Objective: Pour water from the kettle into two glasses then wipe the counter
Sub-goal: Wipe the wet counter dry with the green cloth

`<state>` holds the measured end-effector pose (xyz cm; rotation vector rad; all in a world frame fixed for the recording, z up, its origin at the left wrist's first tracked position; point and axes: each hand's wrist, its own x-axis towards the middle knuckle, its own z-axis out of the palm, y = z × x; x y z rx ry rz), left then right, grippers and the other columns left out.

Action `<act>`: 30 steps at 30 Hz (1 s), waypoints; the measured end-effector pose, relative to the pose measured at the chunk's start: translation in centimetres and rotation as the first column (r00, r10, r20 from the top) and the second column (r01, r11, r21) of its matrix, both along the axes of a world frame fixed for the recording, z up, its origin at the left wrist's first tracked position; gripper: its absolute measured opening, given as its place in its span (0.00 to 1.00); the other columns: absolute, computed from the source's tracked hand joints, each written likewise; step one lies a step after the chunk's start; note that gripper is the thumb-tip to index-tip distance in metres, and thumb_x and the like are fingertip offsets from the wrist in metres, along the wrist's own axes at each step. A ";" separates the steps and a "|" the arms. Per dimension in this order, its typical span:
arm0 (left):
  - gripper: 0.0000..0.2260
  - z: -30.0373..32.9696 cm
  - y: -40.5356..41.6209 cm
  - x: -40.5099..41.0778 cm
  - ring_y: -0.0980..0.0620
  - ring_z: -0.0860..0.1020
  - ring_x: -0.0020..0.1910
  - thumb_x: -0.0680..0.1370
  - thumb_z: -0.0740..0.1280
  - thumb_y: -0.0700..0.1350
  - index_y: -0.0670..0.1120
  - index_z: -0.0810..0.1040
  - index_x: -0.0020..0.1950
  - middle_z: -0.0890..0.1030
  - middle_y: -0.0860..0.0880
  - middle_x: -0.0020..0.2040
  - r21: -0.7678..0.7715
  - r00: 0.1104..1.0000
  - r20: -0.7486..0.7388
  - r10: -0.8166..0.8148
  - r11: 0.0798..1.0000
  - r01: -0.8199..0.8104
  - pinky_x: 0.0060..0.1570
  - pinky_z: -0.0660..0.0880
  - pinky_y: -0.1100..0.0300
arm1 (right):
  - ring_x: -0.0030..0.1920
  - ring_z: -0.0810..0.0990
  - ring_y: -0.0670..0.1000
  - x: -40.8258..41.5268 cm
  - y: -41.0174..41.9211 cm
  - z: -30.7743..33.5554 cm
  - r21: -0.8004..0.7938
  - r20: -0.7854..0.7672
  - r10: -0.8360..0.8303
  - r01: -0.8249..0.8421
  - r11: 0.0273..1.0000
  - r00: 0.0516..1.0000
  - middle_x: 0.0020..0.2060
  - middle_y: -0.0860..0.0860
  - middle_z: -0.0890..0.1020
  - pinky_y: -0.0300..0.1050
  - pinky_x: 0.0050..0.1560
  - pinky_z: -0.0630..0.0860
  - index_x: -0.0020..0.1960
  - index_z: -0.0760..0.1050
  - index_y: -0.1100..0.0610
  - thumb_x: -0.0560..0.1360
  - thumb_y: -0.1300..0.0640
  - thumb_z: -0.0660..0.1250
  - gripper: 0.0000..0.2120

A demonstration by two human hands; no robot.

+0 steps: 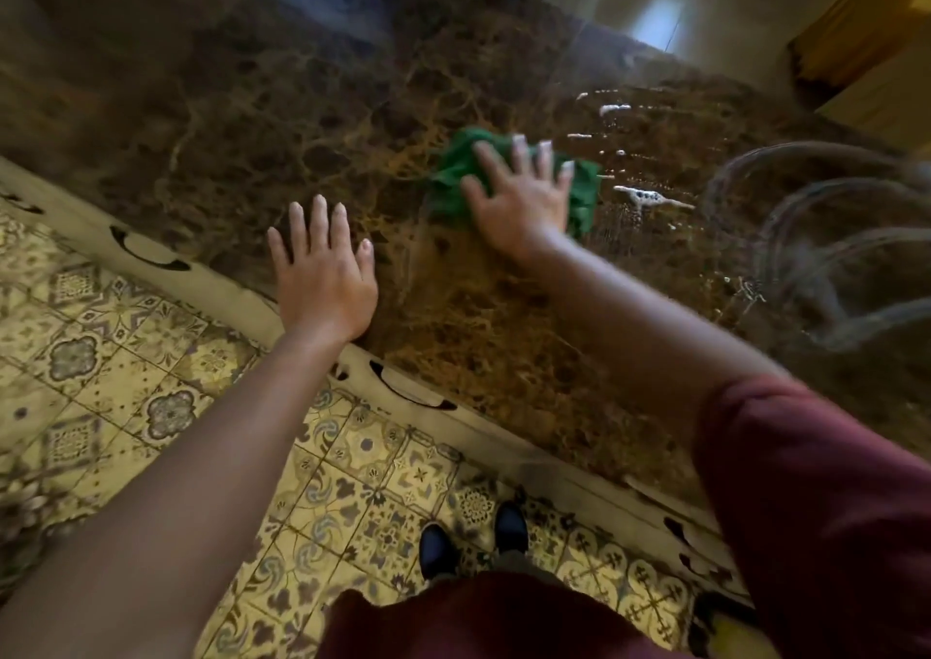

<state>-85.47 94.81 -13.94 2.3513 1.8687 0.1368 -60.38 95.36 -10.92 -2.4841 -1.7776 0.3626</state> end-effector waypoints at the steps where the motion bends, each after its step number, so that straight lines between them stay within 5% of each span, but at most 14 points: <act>1: 0.30 0.0 0.0 0.0 0.42 0.45 0.84 0.86 0.43 0.58 0.45 0.52 0.84 0.51 0.44 0.85 0.008 1.000 -0.005 -0.003 1.000 0.003 0.81 0.43 0.38 | 0.85 0.47 0.64 3.2 0.5 0.0 -0.015 0.008 -0.115 0.116 0.993 0.993 0.86 0.53 0.53 0.71 0.80 0.43 0.84 0.54 0.38 0.82 0.30 0.45 0.32; 4: 0.29 0.0 0.1 0.3 0.42 0.45 0.84 0.86 0.44 0.58 0.45 0.53 0.84 0.52 0.43 0.85 0.018 1.000 0.006 0.010 1.000 -0.010 0.80 0.44 0.38 | 0.85 0.47 0.63 10.0 -4.5 0.2 0.001 0.058 -0.346 0.347 0.938 0.936 0.86 0.54 0.52 0.71 0.80 0.44 0.85 0.53 0.40 0.82 0.31 0.45 0.33; 7: 0.29 -0.1 0.0 0.3 0.41 0.46 0.84 0.86 0.44 0.57 0.44 0.54 0.84 0.53 0.42 0.85 0.033 1.000 0.007 0.013 0.999 -0.013 0.80 0.44 0.37 | 0.85 0.45 0.63 6.2 -13.0 -0.3 -0.018 0.058 -0.407 0.408 0.913 0.912 0.86 0.55 0.50 0.71 0.80 0.43 0.85 0.51 0.40 0.84 0.33 0.45 0.32; 12: 0.29 -0.1 0.2 0.3 0.41 0.46 0.84 0.86 0.45 0.57 0.44 0.54 0.84 0.52 0.43 0.85 0.023 1.000 0.016 0.010 1.000 -0.011 0.80 0.44 0.38 | 0.84 0.49 0.66 -8.0 -12.9 -1.3 0.040 0.059 -0.034 0.031 0.999 0.998 0.85 0.56 0.55 0.72 0.80 0.41 0.84 0.56 0.42 0.83 0.33 0.44 0.31; 15: 0.28 0.0 0.1 0.2 0.42 0.46 0.84 0.86 0.45 0.57 0.44 0.54 0.84 0.52 0.43 0.85 0.022 1.000 0.030 0.004 1.000 -0.004 0.81 0.44 0.38 | 0.84 0.48 0.66 -6.8 -5.0 -0.8 0.022 0.049 0.074 -0.075 0.997 0.996 0.85 0.55 0.55 0.73 0.80 0.43 0.84 0.55 0.40 0.83 0.32 0.44 0.31; 19: 0.28 0.0 0.0 0.0 0.43 0.45 0.84 0.86 0.45 0.57 0.45 0.54 0.84 0.52 0.44 0.85 0.017 0.999 0.032 0.005 1.000 -0.006 0.81 0.44 0.39 | 0.85 0.47 0.64 1.9 -0.1 -0.3 -0.030 0.034 -0.160 0.161 0.987 0.987 0.86 0.54 0.52 0.71 0.80 0.43 0.85 0.52 0.40 0.83 0.31 0.45 0.32; 24: 0.28 0.1 -0.2 0.1 0.42 0.46 0.84 0.86 0.46 0.56 0.45 0.55 0.84 0.53 0.43 0.85 0.036 0.999 0.035 0.008 0.999 -0.009 0.81 0.44 0.39 | 0.85 0.47 0.63 3.8 -11.1 -0.8 -0.009 0.063 -0.358 0.360 0.933 0.931 0.86 0.55 0.52 0.70 0.80 0.44 0.85 0.51 0.43 0.84 0.33 0.45 0.33; 27: 0.28 -0.1 -0.1 0.2 0.42 0.47 0.84 0.86 0.47 0.56 0.45 0.56 0.84 0.54 0.43 0.85 0.046 0.999 0.045 0.009 0.999 -0.011 0.81 0.45 0.39 | 0.85 0.47 0.64 -4.2 -17.0 -1.2 0.019 0.100 -0.231 0.230 0.973 0.968 0.86 0.56 0.52 0.70 0.81 0.41 0.85 0.53 0.43 0.83 0.33 0.42 0.33; 30: 0.28 -0.2 0.2 0.0 0.42 0.48 0.84 0.86 0.47 0.56 0.45 0.56 0.84 0.54 0.43 0.84 0.047 0.998 0.060 0.004 0.999 -0.007 0.81 0.45 0.39 | 0.85 0.47 0.64 -8.6 -14.3 -1.3 0.015 0.071 -0.010 0.009 1.000 0.997 0.85 0.56 0.53 0.70 0.81 0.40 0.85 0.54 0.42 0.83 0.32 0.41 0.33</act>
